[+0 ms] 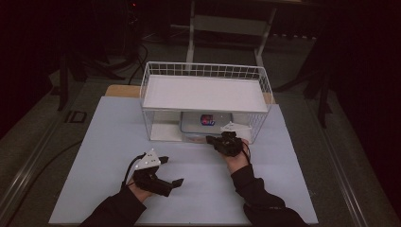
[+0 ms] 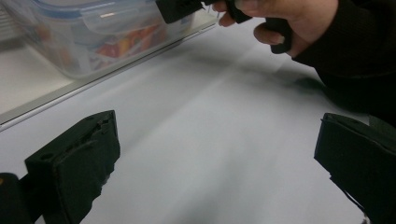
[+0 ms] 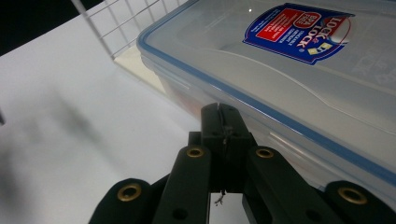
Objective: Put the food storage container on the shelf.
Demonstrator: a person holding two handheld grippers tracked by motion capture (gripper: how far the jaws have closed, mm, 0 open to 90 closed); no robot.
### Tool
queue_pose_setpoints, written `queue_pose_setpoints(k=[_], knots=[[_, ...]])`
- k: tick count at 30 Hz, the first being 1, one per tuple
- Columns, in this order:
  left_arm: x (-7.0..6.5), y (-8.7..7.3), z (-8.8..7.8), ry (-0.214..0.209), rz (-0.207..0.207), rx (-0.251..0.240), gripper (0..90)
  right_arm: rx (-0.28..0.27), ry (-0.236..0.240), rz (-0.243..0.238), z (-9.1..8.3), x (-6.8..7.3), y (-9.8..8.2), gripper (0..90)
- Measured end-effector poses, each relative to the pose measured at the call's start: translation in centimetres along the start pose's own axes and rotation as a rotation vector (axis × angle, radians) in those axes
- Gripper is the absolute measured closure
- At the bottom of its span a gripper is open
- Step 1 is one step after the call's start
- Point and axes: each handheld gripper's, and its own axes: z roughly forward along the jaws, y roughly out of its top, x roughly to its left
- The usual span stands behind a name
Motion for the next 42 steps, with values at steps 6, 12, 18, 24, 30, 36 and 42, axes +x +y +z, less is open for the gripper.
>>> queue_pose_setpoints(k=[6,12,18,24,30,36,42], knots=[[0.1,0.0,-0.2,0.006,0.005,-0.014,0.3,-0.005,-0.014,0.010,0.5,-0.6,0.5,90.0],[0.1,-0.1,-0.1,0.010,0.007,-0.014,0.3,-0.011,-0.027,0.023,1.0,-1.1,0.9,90.0],[0.1,-0.2,0.0,0.008,0.010,-0.010,0.3,-0.017,-0.038,0.039,1.4,-1.7,1.2,90.0],[0.0,-0.2,0.1,-0.003,0.011,0.000,0.3,-0.024,-0.045,0.051,1.8,-2.0,1.4,90.0],[0.0,-0.3,0.1,-0.006,0.011,0.001,0.3,-0.027,-0.041,0.042,2.0,-2.0,1.6,90.0],[0.0,-0.3,0.2,-0.006,0.011,0.004,0.3,-0.027,-0.046,0.039,2.0,-1.9,1.6,90.0],[-0.1,-0.3,0.1,-0.008,0.014,0.005,0.3,-0.029,-0.041,0.037,2.1,-1.1,1.0,89.2]])
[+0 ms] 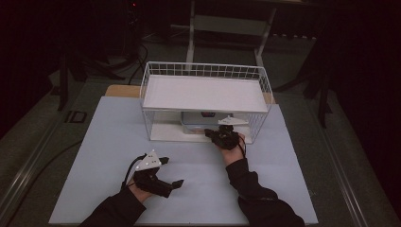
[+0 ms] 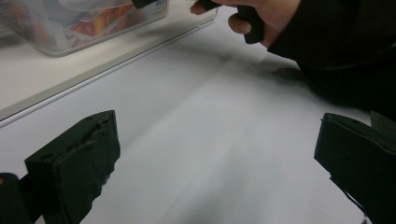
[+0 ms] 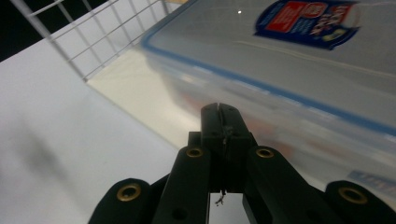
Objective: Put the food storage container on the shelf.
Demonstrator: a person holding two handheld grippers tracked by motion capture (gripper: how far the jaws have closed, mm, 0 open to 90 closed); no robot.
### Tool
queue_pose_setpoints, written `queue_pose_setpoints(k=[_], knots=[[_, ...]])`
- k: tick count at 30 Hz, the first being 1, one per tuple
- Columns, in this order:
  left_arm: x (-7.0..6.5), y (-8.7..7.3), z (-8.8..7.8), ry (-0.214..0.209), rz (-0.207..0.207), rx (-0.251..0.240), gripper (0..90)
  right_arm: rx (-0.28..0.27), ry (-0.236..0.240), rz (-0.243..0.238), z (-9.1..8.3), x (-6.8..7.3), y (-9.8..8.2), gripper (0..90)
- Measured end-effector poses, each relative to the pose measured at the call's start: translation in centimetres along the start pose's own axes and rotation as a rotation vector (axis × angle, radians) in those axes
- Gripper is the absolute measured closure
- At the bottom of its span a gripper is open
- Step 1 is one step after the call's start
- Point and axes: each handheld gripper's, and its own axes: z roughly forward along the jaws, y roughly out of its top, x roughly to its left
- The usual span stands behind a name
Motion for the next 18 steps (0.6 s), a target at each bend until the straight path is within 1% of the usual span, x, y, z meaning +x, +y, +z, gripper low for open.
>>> queue_pose_setpoints(k=[3,4,5,6,8,10,12,13,14,16,18], knots=[[0.0,0.0,0.0,-0.002,0.000,-0.003,0.3,-0.009,0.009,-0.002,-0.4,0.7,-0.4,80.6],[-0.1,0.1,0.0,-0.003,0.001,-0.004,0.3,-0.007,0.008,-0.015,-0.6,1.0,-0.5,75.7],[-0.1,0.1,0.0,-0.003,0.001,-0.004,0.3,-0.007,0.008,-0.015,-0.6,1.0,-0.5,75.7],[-0.1,0.1,-0.1,-0.005,0.005,-0.004,0.3,-0.024,0.004,-0.034,-1.1,1.4,-0.7,62.7],[-0.1,0.1,0.0,-0.006,0.009,-0.001,0.3,-0.038,0.016,-0.031,-1.6,1.6,-0.8,50.3],[-0.1,0.1,0.0,-0.010,0.007,0.001,0.3,-0.047,0.013,-0.037,-2.2,1.7,-0.9,39.3],[-0.2,0.1,0.1,-0.015,0.012,0.001,0.3,-0.065,0.014,-0.002,-2.8,1.7,-1.1,27.5],[-0.2,0.1,0.1,-0.016,0.012,0.001,0.3,-0.065,0.034,0.009,-3.0,1.6,-1.1,19.7],[-0.2,0.1,0.1,-0.016,0.012,0.002,0.3,-0.063,0.048,0.006,-3.2,1.6,-1.2,13.8],[-0.3,0.1,0.0,-0.017,0.009,-0.003,0.3,-0.075,0.045,-0.002,-3.7,1.7,-1.5,13.2],[-0.3,0.1,0.0,-0.018,0.010,-0.002,0.3,-0.085,0.054,-0.015,-4.3,1.8,-1.7,12.7]])
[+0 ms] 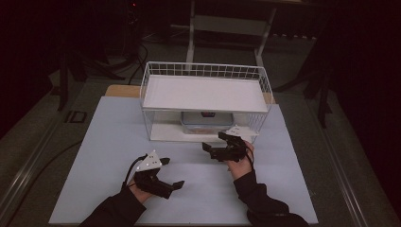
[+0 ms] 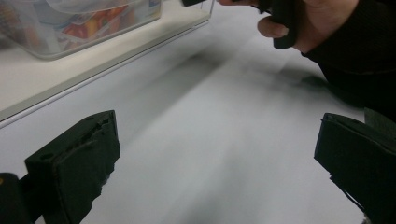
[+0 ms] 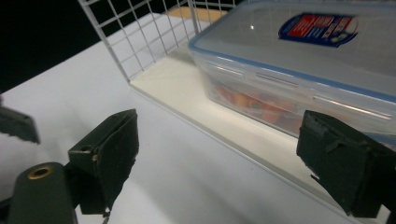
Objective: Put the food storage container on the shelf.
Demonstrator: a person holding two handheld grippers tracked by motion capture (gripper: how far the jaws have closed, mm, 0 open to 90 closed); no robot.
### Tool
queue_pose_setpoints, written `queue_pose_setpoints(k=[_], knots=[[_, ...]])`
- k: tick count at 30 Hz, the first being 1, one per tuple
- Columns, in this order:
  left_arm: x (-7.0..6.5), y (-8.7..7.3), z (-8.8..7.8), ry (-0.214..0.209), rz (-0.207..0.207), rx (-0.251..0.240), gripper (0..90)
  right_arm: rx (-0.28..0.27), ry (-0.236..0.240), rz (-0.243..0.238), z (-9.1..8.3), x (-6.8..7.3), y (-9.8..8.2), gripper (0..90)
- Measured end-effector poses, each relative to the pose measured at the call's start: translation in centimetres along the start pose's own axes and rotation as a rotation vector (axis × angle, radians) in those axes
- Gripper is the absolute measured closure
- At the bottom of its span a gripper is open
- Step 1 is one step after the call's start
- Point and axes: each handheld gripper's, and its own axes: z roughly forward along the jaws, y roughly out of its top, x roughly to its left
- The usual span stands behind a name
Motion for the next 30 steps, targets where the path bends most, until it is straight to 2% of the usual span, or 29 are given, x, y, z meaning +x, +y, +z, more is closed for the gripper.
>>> queue_pose_setpoints(k=[1,4,9,15,22,24,30], knots=[[0.0,0.0,0.0,0.000,0.000,0.000,0.3,0.000,0.000,0.000,0.0,0.0,0.0,12.7],[-0.1,-0.1,0.0,-0.003,0.001,0.003,0.3,-0.012,0.003,-0.039,-1.2,0.2,-0.3,13.9],[-0.1,0.0,-0.1,-0.005,0.004,-0.002,0.3,-0.024,-0.002,-0.057,-2.7,0.2,-0.8,13.9],[-0.4,0.0,0.1,-0.012,0.017,0.007,0.3,-0.014,-0.017,-0.041,-4.4,-0.2,-1.8,13.6],[-0.4,0.0,0.0,-0.010,0.020,0.000,0.3,-0.023,-0.022,-0.053,-6.8,-0.2,-2.7,13.7],[-0.4,0.0,0.0,-0.013,0.019,0.000,0.3,-0.016,-0.026,-0.061,-7.4,-0.2,-3.1,13.7],[-0.6,0.0,0.2,-0.022,0.029,0.010,0.3,0.006,-0.019,-0.043,-8.7,-0.9,-4.1,13.5]])
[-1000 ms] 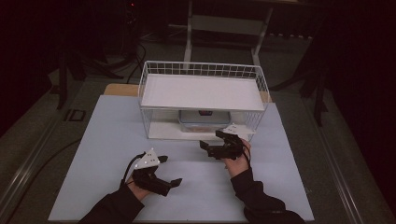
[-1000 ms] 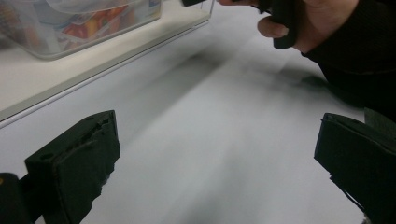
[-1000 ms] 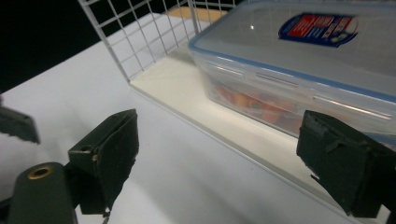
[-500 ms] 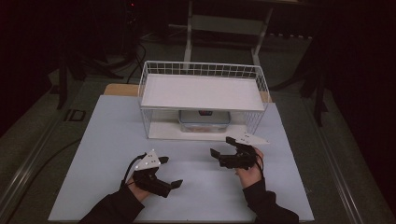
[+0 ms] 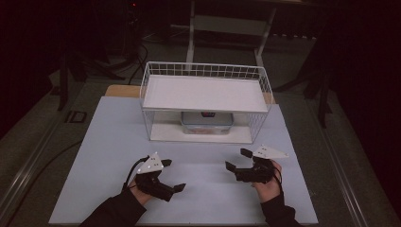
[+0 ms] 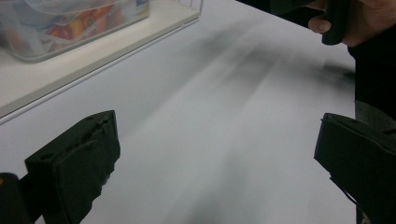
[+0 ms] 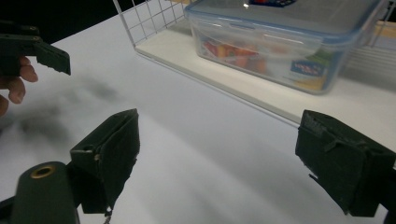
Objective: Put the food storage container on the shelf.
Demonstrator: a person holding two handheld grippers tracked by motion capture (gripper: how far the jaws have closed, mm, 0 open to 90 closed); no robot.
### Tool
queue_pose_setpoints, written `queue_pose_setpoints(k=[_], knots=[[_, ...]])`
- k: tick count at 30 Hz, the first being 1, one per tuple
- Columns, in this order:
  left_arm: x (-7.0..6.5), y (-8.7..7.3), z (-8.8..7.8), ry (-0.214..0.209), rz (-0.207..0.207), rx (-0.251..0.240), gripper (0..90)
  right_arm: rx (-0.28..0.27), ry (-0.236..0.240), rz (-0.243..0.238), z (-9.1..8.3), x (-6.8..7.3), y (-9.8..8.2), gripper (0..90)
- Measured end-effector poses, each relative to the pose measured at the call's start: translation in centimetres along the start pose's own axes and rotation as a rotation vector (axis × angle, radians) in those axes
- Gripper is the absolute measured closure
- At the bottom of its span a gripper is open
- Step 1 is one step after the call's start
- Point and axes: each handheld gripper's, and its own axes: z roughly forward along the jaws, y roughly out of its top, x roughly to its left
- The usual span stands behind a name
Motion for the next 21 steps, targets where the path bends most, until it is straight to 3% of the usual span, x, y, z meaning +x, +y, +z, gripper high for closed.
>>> queue_pose_setpoints(k=[12,21], knots=[[0.1,0.0,-0.1,0.003,-0.001,-0.002,0.3,0.010,-0.029,0.005,-2.3,-1.3,-1.8,14.0],[0.0,-0.1,0.0,-0.001,0.001,0.004,0.3,0.018,-0.038,0.006,-2.6,-2.0,-2.3,14.3]])
